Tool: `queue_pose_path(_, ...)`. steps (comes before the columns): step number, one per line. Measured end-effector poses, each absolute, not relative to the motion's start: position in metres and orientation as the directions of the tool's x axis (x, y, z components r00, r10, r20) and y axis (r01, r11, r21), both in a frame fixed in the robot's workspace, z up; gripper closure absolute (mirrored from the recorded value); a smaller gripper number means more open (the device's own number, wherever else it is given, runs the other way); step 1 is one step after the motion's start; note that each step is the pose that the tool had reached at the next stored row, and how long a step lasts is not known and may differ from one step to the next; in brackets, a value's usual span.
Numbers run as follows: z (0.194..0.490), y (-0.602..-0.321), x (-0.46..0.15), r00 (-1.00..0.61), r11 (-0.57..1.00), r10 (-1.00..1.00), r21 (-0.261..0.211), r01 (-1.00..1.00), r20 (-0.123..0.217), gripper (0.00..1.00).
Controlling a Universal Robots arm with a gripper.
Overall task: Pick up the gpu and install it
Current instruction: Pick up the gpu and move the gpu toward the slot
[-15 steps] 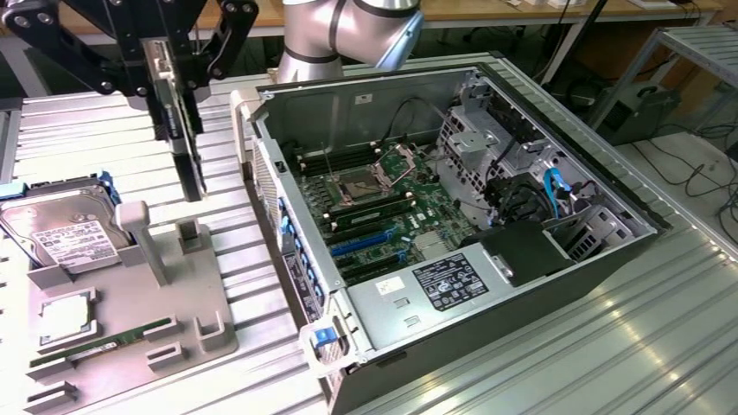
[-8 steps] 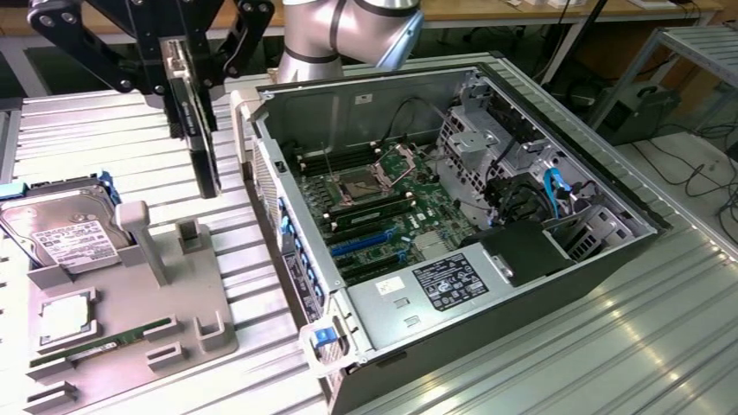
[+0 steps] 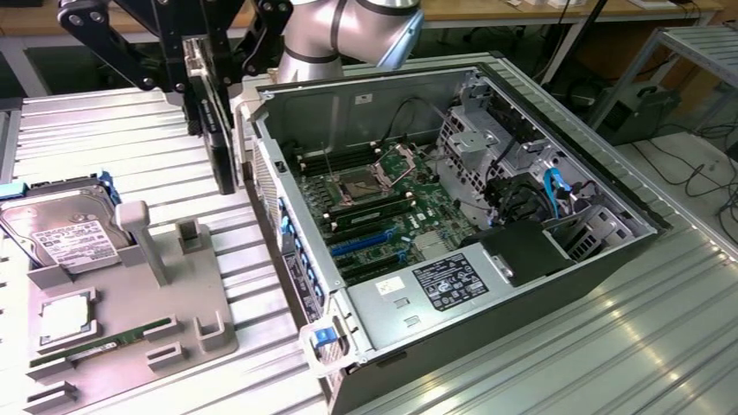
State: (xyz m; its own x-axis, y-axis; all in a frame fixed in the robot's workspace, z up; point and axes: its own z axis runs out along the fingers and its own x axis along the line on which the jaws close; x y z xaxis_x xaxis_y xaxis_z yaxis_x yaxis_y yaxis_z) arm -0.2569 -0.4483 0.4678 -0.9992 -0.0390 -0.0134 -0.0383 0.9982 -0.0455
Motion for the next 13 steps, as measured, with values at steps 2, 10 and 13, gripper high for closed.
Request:
queue_pose_path(2, 0.468, -0.448, -0.255, -0.999, 0.998, -0.039, -0.046, -0.038, -0.013, 0.73)
queue_pose_path(10, 0.468, -0.448, -0.242, -0.999, 0.998, -0.039, -0.046, -0.038, -0.013, 0.73)
queue_pose_path(13, 0.468, -0.448, -0.237, -0.999, 0.998, -0.039, -0.046, -0.038, -0.013, 0.73)
